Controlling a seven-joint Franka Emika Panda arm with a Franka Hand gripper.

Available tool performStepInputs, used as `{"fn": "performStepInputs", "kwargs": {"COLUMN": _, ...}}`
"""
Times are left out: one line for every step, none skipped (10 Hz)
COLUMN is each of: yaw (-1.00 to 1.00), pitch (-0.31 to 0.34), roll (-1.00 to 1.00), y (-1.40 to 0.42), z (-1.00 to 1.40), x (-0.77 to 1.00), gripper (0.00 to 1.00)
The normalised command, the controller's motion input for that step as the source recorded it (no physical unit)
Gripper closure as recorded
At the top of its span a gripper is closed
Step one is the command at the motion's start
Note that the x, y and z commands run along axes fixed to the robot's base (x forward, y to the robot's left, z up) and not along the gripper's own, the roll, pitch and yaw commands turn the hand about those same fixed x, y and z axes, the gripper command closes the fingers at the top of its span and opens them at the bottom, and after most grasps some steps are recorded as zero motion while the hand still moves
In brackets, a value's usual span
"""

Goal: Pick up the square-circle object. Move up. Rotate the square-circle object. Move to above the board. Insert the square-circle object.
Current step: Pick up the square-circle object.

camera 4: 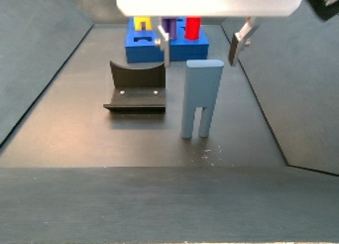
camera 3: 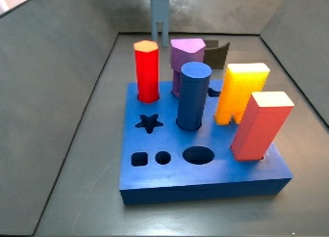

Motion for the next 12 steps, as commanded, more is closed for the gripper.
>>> {"fn": "performStepInputs", "kwargs": {"yaw": 0.06, "pitch": -0.07, "roll": -0.01, "y": 0.01, "z": -0.16, "x": 0.0, "gripper": 0.0}}
{"fn": "performStepInputs", "kwargs": {"yaw": 0.14, "pitch": -0.13, "roll": 0.0, "y": 0.03, "z": -0.13, "x": -0.17, "gripper": 0.0}}
{"fn": "performStepInputs", "kwargs": {"yaw": 0.24, "pitch": -0.15, "roll": 0.0, "y": 0.01, "z": -0.17, "x": -0.22, "gripper": 0.0}}
{"fn": "performStepInputs", "kwargs": {"yaw": 0.27, "pitch": -0.111, "roll": 0.0, "y": 0.03, "z": -0.21, "x": -0.11, "gripper": 0.0}}
{"fn": "performStepInputs", "kwargs": {"yaw": 0.23, "pitch": -0.079, "roll": 0.0, "y": 0.02, "z": -0.21, "x": -0.05, "gripper": 0.0}}
{"fn": "performStepInputs", "kwargs": {"yaw": 0.0, "pitch": -0.04, "roll": 0.0, "y": 0.0, "z": -0.21, "x": 0.0, "gripper": 0.0}}
{"fn": "performStepInputs", "kwargs": {"yaw": -0.04, "pitch": -0.026, "roll": 0.0, "y": 0.0, "z": -0.22, "x": 0.03, "gripper": 0.0}}
{"fn": "performStepInputs", "kwargs": {"yaw": -0.09, "pitch": -0.016, "roll": -0.01, "y": 0.0, "z": -0.25, "x": 0.08, "gripper": 0.0}}
{"fn": "performStepInputs", "kwargs": {"yaw": -0.1, "pitch": 0.0, "roll": 0.0, "y": 0.0, "z": -0.28, "x": 0.15, "gripper": 0.0}}
{"fn": "performStepInputs", "kwargs": {"yaw": -0.01, "pitch": 0.0, "roll": 0.0, "y": 0.02, "z": -0.24, "x": 0.04, "gripper": 0.0}}
{"fn": "performStepInputs", "kwargs": {"yaw": 0.0, "pitch": 0.016, "roll": 0.11, "y": 0.01, "z": -0.2, "x": 0.0, "gripper": 0.0}}
{"fn": "performStepInputs", "kwargs": {"yaw": 0.03, "pitch": 0.039, "roll": 0.19, "y": 0.0, "z": -0.08, "x": 0.0, "gripper": 0.0}}
